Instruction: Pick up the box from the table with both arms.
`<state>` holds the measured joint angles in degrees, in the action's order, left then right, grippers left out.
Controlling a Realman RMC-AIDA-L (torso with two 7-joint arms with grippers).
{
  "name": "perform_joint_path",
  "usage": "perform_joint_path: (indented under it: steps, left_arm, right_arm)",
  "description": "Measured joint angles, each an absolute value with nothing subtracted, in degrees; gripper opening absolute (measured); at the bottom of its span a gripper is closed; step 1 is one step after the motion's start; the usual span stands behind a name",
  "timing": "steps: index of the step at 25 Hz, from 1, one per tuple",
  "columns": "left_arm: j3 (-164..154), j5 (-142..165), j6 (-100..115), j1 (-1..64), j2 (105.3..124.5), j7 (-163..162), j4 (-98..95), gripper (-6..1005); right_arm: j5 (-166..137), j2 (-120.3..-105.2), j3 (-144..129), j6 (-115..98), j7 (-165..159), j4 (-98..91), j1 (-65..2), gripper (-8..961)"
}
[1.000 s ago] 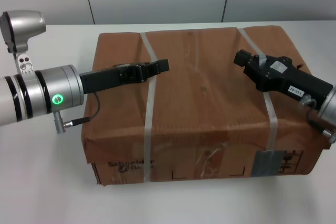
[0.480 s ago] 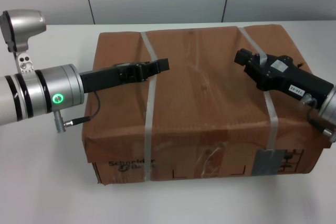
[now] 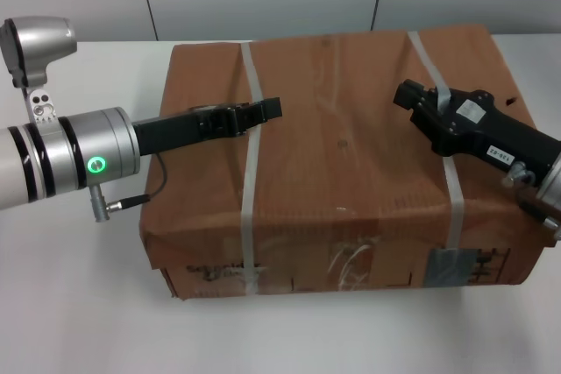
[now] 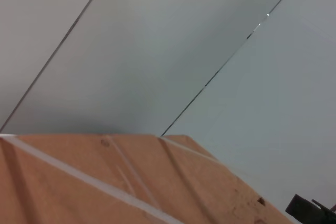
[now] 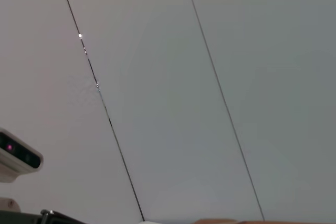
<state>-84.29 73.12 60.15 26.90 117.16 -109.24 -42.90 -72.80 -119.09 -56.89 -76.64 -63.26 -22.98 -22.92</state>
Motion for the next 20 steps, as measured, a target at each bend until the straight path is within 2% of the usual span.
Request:
perform_joint_path:
  steps: [20]
  left_arm:
    - [-84.3,73.1,60.0,26.9,117.24,-109.0,-42.6,93]
  right_arm:
    - [-71.3,-119.09,-57.5,-76.3,-62.1,-22.7,-22.4,79]
